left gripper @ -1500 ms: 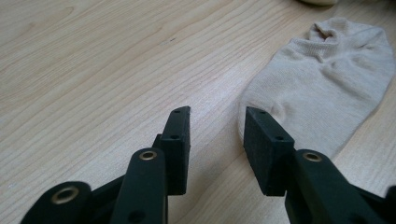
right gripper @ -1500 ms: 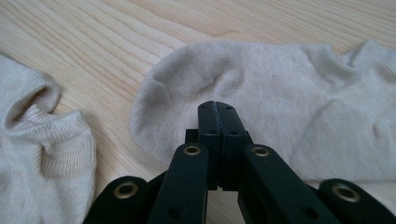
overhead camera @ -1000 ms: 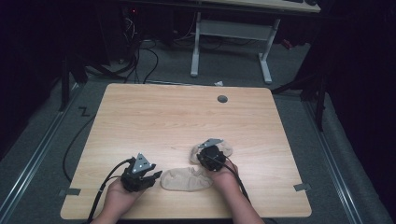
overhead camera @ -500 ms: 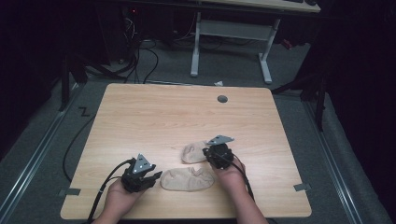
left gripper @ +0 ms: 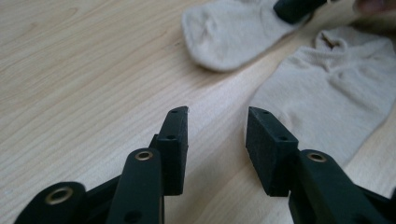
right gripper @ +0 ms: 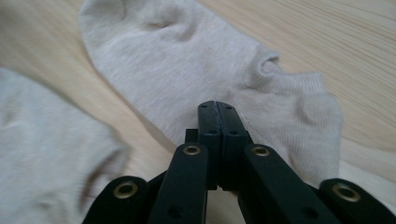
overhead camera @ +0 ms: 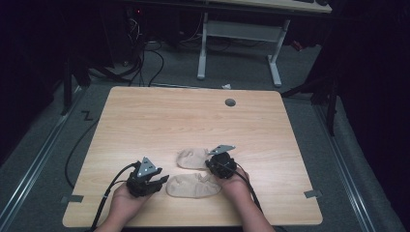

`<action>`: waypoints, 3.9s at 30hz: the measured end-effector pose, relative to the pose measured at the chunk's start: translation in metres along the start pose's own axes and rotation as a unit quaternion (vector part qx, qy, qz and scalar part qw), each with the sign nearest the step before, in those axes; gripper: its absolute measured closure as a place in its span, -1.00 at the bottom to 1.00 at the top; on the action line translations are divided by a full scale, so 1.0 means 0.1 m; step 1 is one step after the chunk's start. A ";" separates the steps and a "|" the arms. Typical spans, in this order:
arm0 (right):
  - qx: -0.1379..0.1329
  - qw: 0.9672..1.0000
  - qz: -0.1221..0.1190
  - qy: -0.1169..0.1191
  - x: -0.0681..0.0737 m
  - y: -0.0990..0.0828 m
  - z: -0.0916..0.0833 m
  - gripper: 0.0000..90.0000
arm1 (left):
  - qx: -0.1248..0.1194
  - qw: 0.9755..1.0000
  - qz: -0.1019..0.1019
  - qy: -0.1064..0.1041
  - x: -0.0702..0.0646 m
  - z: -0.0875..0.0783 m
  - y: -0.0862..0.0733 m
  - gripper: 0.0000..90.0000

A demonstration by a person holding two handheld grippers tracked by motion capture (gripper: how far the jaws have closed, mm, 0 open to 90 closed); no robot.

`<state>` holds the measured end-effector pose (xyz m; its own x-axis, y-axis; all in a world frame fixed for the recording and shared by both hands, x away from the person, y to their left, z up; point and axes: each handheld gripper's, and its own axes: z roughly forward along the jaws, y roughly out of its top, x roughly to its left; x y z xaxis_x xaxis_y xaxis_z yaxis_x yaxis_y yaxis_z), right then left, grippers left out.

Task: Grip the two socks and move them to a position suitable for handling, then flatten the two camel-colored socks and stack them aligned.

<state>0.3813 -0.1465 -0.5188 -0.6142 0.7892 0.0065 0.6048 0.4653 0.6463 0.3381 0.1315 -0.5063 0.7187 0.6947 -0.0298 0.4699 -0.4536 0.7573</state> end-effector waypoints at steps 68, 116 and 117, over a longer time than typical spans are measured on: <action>-0.104 0.994 0.006 -0.017 0.06 -0.23 -0.72 0.90 | -0.038 0.999 -0.001 -0.016 -0.15 -0.01 0.30 0.92; -0.084 0.986 0.092 -0.110 -0.63 -0.78 -0.70 0.18 | 0.014 0.992 -0.072 0.099 0.75 -0.24 -0.24 0.11; -0.082 0.986 0.094 -0.110 -0.63 -0.78 -0.69 0.18 | 0.015 0.993 -0.071 0.098 0.75 -0.24 -0.25 0.11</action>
<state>0.3381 -0.2602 -0.5166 -0.3641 0.9312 -0.0156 0.5960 0.2458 0.7645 0.3678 0.2079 -0.5115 0.5323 0.8465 -0.0055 0.5763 -0.3577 0.7348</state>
